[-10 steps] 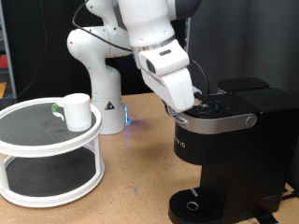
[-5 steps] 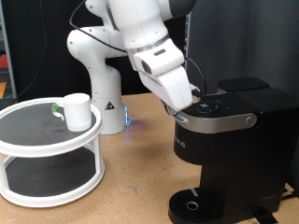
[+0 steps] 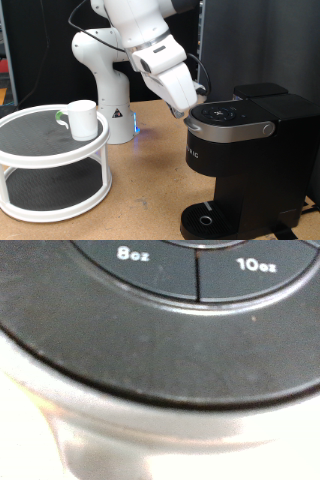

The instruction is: Make a cup of coffee with the keurig machine

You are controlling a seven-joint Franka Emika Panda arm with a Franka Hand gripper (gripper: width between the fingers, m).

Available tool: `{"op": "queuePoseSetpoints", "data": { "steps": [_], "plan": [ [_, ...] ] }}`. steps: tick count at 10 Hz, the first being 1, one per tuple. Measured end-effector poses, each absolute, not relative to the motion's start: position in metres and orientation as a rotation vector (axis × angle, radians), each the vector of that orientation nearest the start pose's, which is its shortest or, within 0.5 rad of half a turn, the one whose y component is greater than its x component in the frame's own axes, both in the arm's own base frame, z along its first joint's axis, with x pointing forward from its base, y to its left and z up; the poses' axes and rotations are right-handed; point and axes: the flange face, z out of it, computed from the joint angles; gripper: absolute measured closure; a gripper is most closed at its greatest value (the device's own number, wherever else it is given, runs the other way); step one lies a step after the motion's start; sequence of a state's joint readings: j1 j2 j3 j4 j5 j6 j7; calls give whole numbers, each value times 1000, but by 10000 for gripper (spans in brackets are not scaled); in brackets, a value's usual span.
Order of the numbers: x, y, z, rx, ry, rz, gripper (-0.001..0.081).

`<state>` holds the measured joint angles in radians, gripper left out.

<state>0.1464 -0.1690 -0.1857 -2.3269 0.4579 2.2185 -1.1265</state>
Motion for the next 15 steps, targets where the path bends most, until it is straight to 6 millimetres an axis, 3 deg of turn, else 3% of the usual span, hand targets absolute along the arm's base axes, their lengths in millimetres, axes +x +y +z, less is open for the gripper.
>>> {"op": "queuePoseSetpoints", "data": {
  "steps": [4,6,10,13,15],
  "plan": [
    [485,-17,449,-2477,-1126,-394,801],
    [487,-18,444,-2539,-1055,-431,801],
    [479,-19,432,-2575,-584,-558,801],
    [452,-31,444,-2471,-577,-485,801],
    [454,-31,442,-2463,-539,-520,801]
  ]
}}
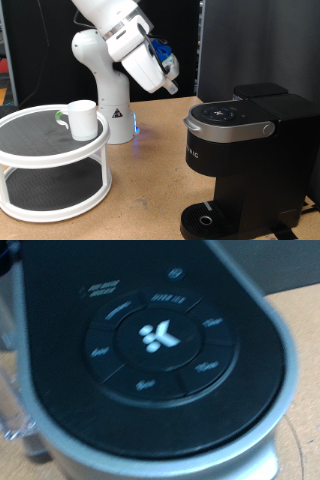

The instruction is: Make a cup of coffee with the keurig machine

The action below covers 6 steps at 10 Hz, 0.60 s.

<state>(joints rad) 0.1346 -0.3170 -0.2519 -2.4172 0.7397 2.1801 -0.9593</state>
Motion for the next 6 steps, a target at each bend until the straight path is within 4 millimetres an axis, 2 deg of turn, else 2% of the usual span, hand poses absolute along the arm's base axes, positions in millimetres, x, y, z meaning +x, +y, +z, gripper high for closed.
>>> {"op": "queuePoseSetpoints", "data": {
  "steps": [2,3,6],
  "plan": [
    [450,-39,442,-2361,-472,-703,801],
    [441,-48,442,-2328,-457,-717,801],
    [408,-77,445,-2264,-541,-592,801]
  ]
}}
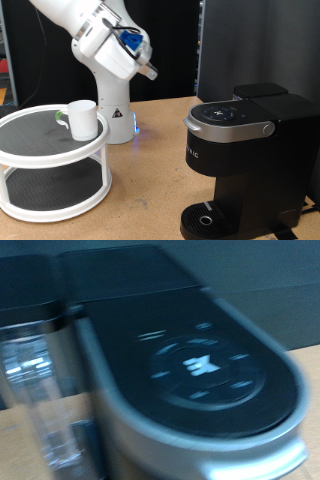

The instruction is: Make a cup of coffee with the keurig machine

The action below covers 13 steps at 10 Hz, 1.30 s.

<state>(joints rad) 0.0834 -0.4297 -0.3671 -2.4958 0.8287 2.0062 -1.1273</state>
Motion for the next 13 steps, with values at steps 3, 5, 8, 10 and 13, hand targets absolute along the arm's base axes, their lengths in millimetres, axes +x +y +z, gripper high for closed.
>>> {"op": "queuePoseSetpoints", "data": {
  "steps": [3,5,8,10,13],
  "plan": [
    [379,-102,453,-2236,-614,-526,801],
    [379,-102,450,-2229,-593,-525,801],
    [363,-124,447,-2221,-471,-553,801],
    [339,-143,449,-2183,-456,-505,801],
    [321,-159,453,-2142,-470,-456,801]
  ]
}}
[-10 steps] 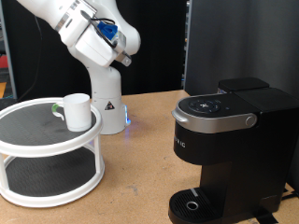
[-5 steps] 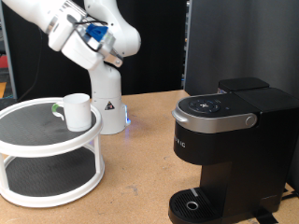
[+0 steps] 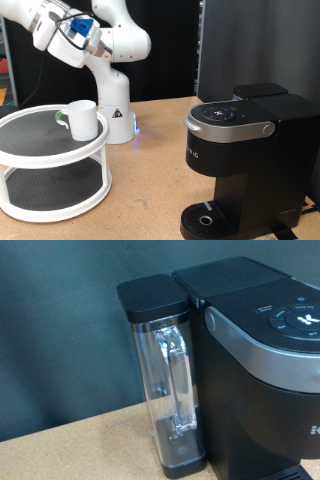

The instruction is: Make a cup of coffee with the keurig machine

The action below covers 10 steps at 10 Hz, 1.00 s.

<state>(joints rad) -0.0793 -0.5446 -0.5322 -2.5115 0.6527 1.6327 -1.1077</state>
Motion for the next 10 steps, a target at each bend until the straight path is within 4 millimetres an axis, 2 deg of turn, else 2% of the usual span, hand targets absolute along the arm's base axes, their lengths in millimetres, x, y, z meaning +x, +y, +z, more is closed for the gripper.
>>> {"op": "queuePoseSetpoints", "data": {
  "steps": [2,6,7,8,10],
  "plan": [
    [312,-165,452,-2097,-489,-452,801],
    [263,-213,454,-1996,-650,-388,801],
    [254,-226,456,-1993,-646,-401,801],
    [248,-233,459,-1994,-634,-421,801],
    [248,-233,455,-1997,-649,-408,801]
  ]
}}
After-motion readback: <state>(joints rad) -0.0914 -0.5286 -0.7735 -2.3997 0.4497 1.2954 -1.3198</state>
